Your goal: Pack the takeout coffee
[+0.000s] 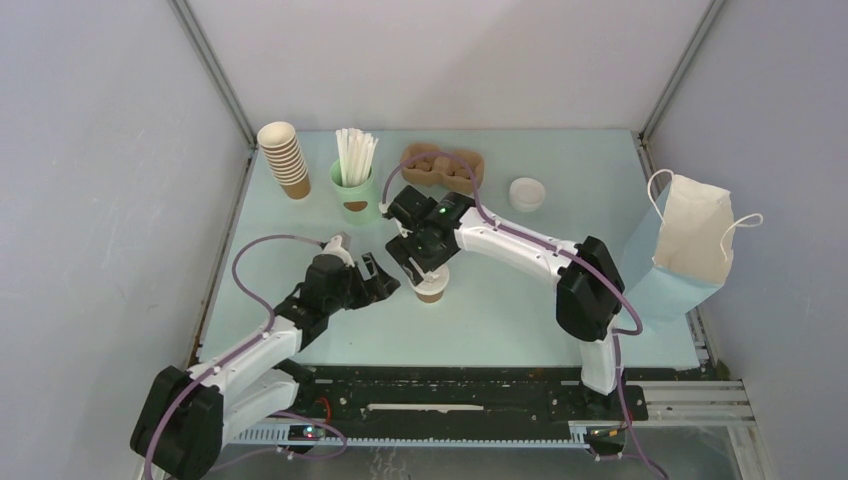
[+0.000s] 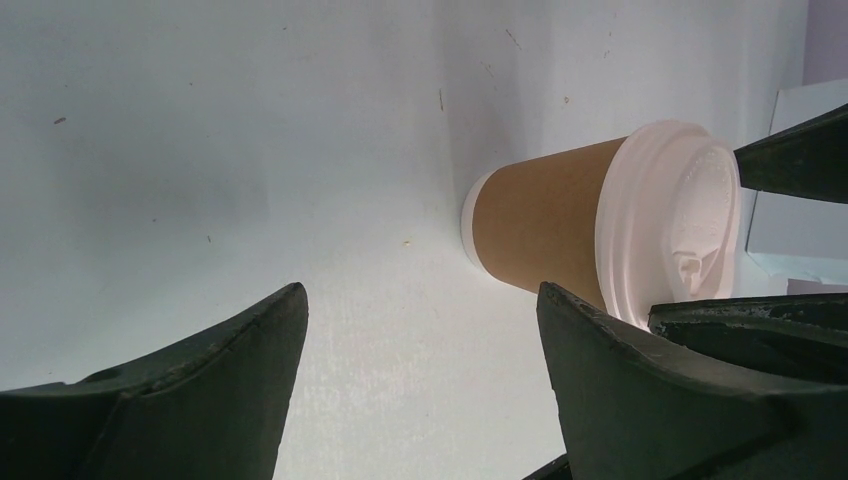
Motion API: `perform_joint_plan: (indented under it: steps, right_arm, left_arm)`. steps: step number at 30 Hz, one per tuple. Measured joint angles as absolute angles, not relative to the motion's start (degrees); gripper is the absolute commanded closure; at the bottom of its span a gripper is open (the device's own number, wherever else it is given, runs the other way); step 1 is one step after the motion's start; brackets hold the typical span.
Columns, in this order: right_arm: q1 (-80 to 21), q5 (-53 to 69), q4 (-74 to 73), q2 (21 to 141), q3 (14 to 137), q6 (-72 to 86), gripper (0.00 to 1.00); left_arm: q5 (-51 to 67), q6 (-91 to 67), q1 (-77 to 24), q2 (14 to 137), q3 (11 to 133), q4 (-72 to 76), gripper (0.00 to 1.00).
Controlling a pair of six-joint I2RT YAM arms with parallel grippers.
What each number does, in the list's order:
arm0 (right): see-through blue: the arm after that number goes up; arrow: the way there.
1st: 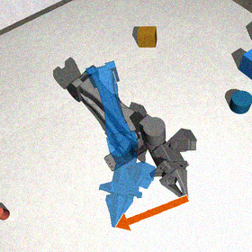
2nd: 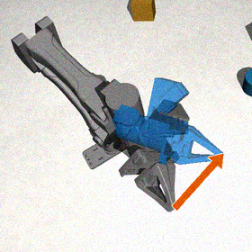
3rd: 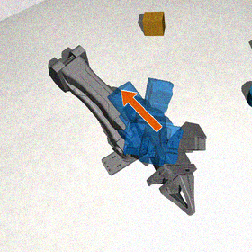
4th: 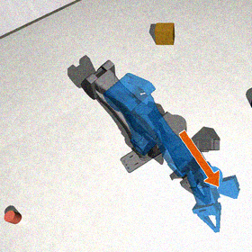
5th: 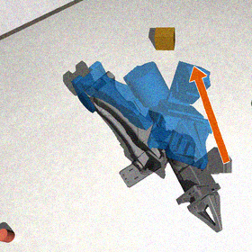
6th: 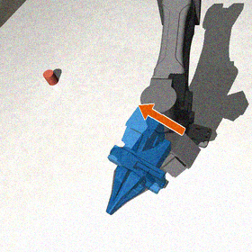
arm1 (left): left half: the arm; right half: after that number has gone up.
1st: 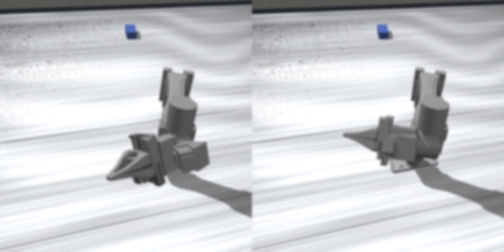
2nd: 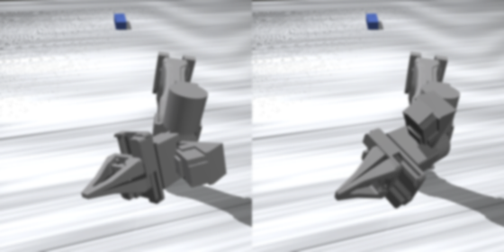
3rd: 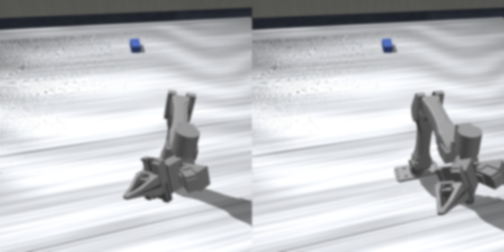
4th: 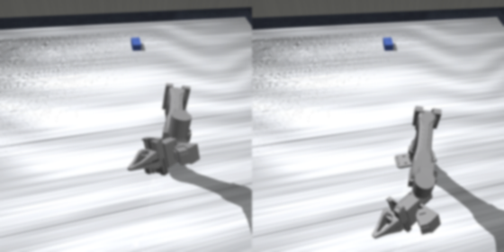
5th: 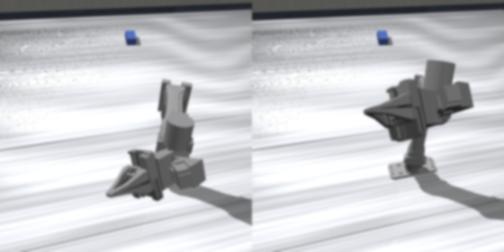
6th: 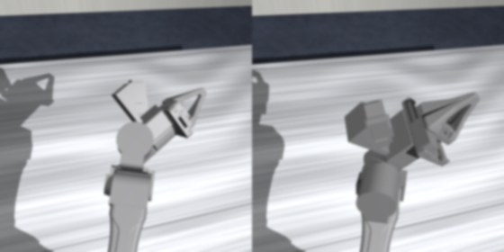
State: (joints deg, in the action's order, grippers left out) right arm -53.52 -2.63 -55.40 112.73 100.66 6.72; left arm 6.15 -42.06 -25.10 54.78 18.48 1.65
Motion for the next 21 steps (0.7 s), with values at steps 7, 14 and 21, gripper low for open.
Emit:
perform_joint_plan:
  steps: [7, 14, 21]
  right_arm:
    - [-53.4, -2.7, -55.7, 112.7, 101.0, 6.7, 0.19]
    - [-53.3, -2.7, -57.0, 112.7, 102.5, 6.7, 0.18]
    - [-52.7, -2.3, -57.7, 113.2, 103.7, 6.5, 0.17]
  left_arm:
    - [6.2, -42.1, -25.1, 54.6, 18.5, 1.8, 0.11]
    - [6.3, -42.0, -25.0, 54.6, 18.3, 2.5, 0.11]
    - [6.6, -42.0, -24.9, 54.6, 17.2, 2.5, 0.1]
